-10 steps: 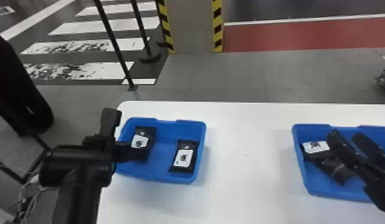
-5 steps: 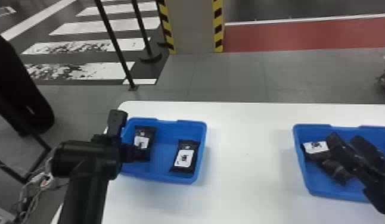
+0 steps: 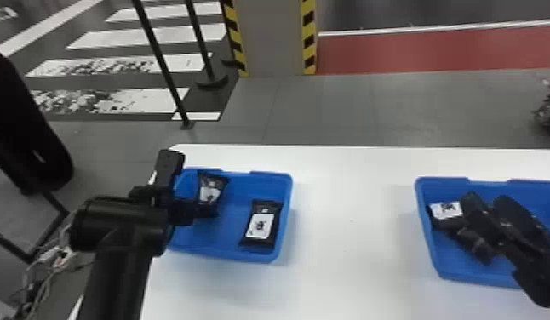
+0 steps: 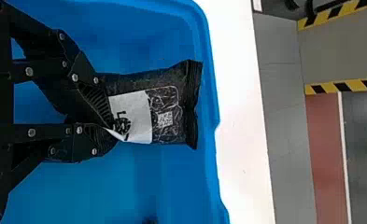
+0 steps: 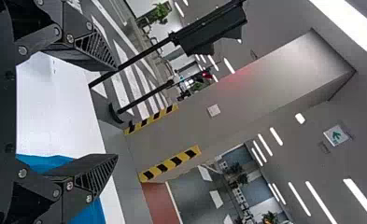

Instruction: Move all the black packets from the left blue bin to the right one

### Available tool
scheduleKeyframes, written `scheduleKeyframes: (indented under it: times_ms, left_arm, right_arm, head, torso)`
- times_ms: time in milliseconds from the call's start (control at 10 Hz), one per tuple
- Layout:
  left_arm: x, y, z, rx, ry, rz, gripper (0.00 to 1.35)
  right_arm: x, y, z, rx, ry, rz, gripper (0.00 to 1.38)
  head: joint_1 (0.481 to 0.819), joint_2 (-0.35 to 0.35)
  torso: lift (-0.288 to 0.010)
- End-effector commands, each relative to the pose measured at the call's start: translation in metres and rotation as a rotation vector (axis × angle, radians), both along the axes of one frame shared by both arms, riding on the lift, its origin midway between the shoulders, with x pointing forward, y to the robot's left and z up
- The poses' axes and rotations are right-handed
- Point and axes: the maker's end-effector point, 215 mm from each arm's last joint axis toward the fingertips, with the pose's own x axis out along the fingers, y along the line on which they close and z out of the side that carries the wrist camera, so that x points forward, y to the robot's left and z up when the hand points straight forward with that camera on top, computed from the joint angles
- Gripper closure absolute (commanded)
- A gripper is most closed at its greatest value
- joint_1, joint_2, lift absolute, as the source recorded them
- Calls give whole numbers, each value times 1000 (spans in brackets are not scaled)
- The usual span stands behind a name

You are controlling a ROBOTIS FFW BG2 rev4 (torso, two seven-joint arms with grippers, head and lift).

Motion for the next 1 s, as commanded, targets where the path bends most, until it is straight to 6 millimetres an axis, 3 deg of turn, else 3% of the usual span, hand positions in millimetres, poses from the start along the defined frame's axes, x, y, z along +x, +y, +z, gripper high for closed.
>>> scheduleKeyframes:
  times_ms: [0,100,300,400,600,900]
  left_arm:
    - [-4,-14,37,4,-92,-57,1210]
    - [-21,-30,71,-5,-162,-87,1210]
    - [-32,-76,114,-66,-248,-193,1210]
    - [-33,-114,135,-105,-305,-281,1210]
    - [-34,-200,157,-203,-351,-481,1210]
    - [-40,-276,171,-294,-366,-641,1210]
  right_arm:
    - [0,9,6,4,-8,22,394]
    - [-1,14,11,11,-16,35,394]
    - [-2,29,30,33,-52,74,397]
    - [0,38,38,38,-65,100,395]
    - [10,58,45,57,-86,175,394]
    - [22,76,55,59,-100,220,389]
  head:
    - [695,186]
    - [695,178]
    - [695,159]
    - [695,150]
    - [695,97]
    - [695,6]
  torso:
    - [-110]
    - [-110]
    - [-110]
    - [-110]
    - [-110]
    - [-110]
